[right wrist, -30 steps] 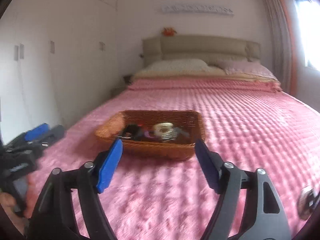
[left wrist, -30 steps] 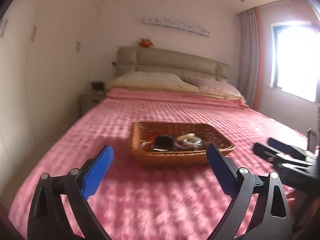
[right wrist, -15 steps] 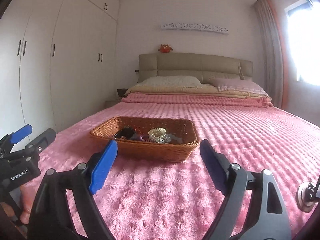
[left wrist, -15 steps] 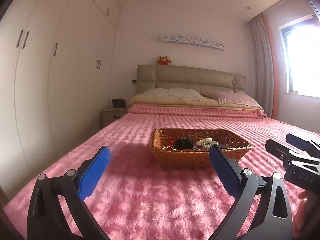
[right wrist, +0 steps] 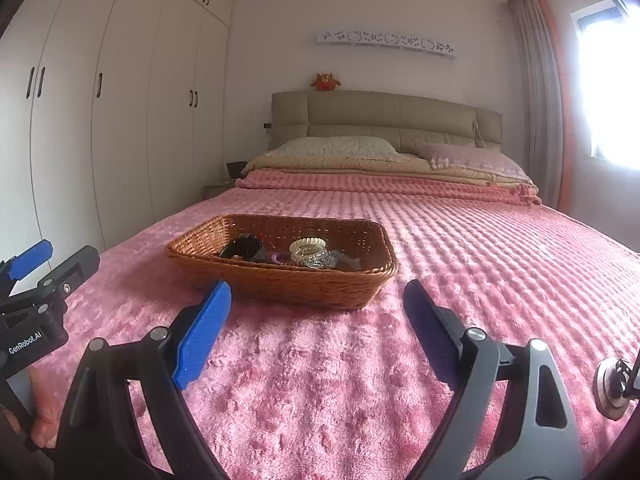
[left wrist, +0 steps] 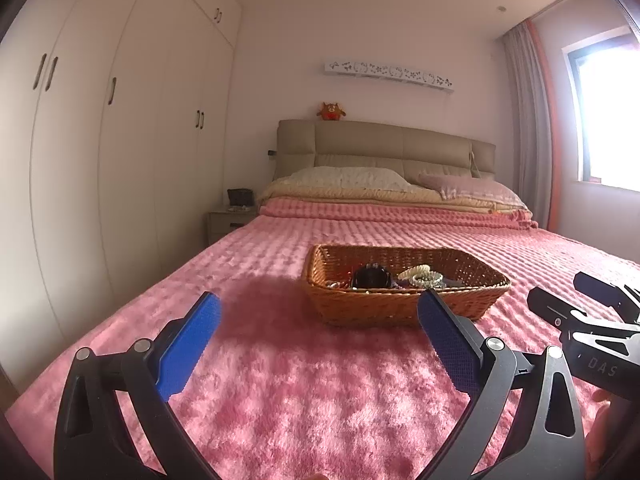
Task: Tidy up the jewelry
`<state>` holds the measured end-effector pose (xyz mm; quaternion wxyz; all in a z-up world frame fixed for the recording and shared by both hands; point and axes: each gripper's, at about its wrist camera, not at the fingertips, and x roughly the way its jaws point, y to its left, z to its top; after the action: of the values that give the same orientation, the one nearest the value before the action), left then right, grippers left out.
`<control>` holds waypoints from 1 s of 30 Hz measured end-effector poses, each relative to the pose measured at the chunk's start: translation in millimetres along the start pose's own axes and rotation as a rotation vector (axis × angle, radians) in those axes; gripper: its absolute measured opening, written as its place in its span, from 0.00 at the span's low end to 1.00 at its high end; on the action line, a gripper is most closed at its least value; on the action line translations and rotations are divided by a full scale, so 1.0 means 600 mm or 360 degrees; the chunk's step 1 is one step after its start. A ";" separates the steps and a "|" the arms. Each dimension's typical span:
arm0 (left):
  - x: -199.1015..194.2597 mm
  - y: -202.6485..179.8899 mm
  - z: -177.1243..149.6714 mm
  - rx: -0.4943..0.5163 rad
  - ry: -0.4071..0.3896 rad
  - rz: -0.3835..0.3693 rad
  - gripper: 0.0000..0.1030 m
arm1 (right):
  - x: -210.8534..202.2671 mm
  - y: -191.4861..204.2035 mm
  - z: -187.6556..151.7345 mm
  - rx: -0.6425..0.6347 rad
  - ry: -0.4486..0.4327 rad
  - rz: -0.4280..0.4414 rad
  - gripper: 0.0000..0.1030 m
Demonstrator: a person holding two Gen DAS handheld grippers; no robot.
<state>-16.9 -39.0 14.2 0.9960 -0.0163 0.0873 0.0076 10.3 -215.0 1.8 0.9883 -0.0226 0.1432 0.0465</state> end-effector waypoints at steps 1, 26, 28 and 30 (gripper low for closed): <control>0.000 0.000 0.000 0.0002 0.0002 0.0001 0.93 | 0.001 0.001 0.000 -0.0004 0.0001 -0.0002 0.81; 0.008 -0.004 0.001 0.0015 0.0031 -0.0003 0.93 | 0.010 0.011 -0.005 -0.0038 0.0027 -0.0029 0.86; 0.008 -0.004 0.001 0.0015 0.0032 -0.0003 0.93 | 0.010 0.011 -0.006 -0.0036 0.0029 -0.0030 0.86; 0.009 -0.003 0.001 0.0011 0.0036 -0.0004 0.93 | 0.010 0.011 -0.006 -0.0036 0.0029 -0.0030 0.86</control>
<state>-11.3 -40.8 14.1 0.9950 -0.0131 0.0987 0.0058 14.2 -208.3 -3.4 0.9871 -0.0356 0.1514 0.0386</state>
